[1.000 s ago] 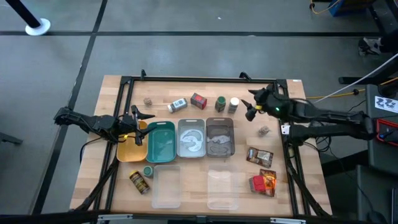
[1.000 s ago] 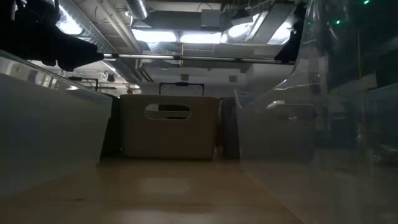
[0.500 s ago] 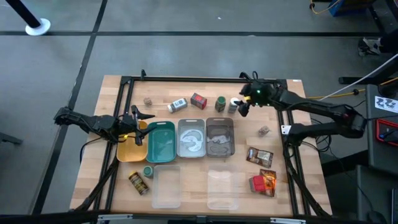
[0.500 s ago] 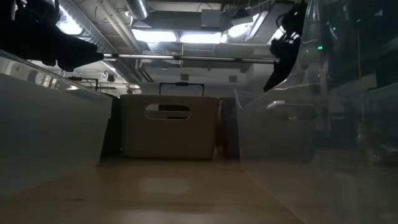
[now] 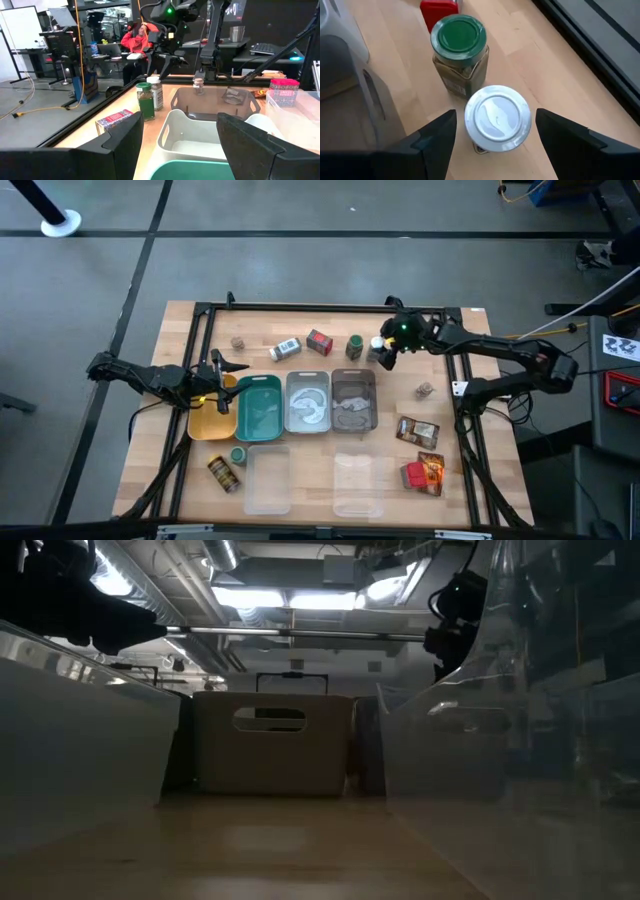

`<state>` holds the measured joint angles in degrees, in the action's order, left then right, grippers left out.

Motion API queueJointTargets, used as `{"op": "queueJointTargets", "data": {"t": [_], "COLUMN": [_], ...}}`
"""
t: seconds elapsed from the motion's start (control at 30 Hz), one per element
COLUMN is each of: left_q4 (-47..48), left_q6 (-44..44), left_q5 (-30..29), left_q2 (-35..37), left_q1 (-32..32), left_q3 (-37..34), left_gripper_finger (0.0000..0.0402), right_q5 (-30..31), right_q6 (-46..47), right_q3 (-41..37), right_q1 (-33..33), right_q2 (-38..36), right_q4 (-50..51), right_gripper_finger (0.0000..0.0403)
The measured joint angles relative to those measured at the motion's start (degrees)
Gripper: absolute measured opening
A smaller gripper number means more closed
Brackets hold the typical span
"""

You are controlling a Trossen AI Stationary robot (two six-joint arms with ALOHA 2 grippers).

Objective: Sort spices by type
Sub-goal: Put the right white seasoning bottle into the transparent black bin

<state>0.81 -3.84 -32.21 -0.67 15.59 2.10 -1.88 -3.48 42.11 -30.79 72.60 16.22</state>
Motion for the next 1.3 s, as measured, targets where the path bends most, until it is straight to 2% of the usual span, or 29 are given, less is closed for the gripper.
{"op": "queueJointTargets", "data": {"t": [0.27,0.53,0.83,1.07,1.3], "left_q4": [0.0,0.01,0.0,-0.01,0.01], "left_q6": [0.0,0.0,0.01,0.0,0.02], "left_q5": [0.0,0.0,0.02,0.0,0.0], "left_q2": [0.0,0.0,0.0,0.0,0.0], "left_q1": [-0.02,-0.01,-0.02,-0.02,-0.02], "left_q3": [-0.01,-0.01,-0.01,-0.01,-0.01], "left_gripper_finger": [0.0237,0.0237,0.0237,0.0237,0.0237], "right_q5": [-0.14,-0.33,-0.09,-1.6,-1.78], "right_q6": [-0.38,-3.05,-3.07,-4.13,-7.05], "right_q3": [0.0,0.0,0.0,0.0,7.39], "right_q1": [0.0,0.0,0.0,0.0,0.0], "right_q2": [4.29,8.52,9.09,9.09,9.09], "right_q4": [-0.81,-7.14,-5.32,-5.64,6.16], "right_gripper_finger": [0.0271,0.0269,0.0206,0.0207,0.0205]}}
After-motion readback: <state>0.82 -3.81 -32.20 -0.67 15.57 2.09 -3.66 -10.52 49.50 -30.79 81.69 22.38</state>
